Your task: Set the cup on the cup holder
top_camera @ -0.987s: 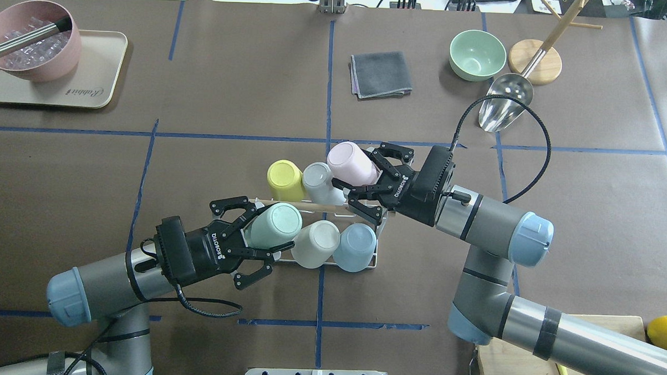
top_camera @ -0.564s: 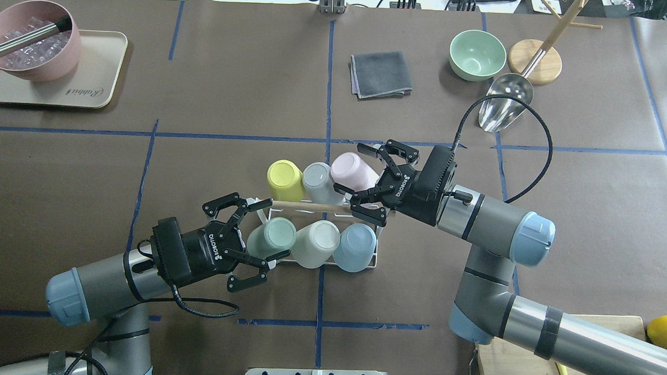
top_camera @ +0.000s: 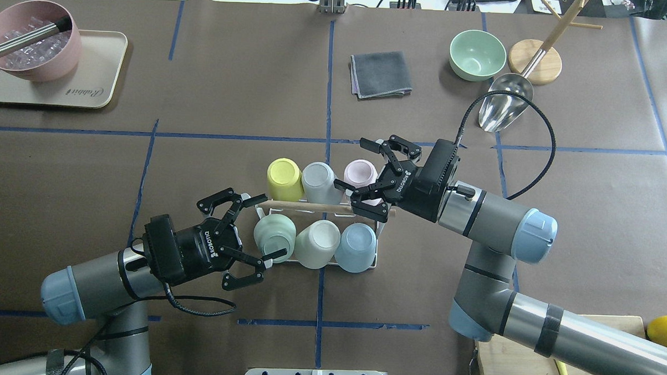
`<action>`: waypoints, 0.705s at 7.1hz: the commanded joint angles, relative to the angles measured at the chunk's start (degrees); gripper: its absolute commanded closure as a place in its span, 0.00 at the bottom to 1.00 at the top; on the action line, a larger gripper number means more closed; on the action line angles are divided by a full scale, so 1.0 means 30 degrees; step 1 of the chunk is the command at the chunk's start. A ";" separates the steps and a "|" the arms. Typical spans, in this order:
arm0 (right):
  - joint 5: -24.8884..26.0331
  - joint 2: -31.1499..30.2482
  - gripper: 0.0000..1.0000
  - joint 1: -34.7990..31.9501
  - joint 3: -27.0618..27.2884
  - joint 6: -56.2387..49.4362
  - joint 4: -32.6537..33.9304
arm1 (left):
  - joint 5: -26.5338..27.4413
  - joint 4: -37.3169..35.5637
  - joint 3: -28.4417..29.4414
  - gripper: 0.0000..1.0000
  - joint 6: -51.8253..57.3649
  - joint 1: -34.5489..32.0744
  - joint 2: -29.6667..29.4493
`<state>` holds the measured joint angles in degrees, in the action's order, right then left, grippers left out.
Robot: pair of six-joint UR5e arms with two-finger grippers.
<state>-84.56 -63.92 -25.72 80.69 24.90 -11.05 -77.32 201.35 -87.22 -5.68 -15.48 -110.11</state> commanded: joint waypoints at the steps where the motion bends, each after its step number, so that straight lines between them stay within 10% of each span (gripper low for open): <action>1: -0.0172 -0.0689 0.00 -0.0245 0.2180 0.1540 0.2494 | 0.0108 -0.1044 -0.1275 0.00 -0.0070 -0.1448 0.0054; 5: -0.2771 -0.2852 0.00 -0.2261 0.7352 0.5287 1.2376 | 0.0342 -0.6163 -0.3382 0.00 -0.0918 -0.2658 -0.0004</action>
<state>-89.45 -69.53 -30.08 100.50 38.36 19.76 -76.63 188.36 -95.13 -7.64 -22.56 -110.12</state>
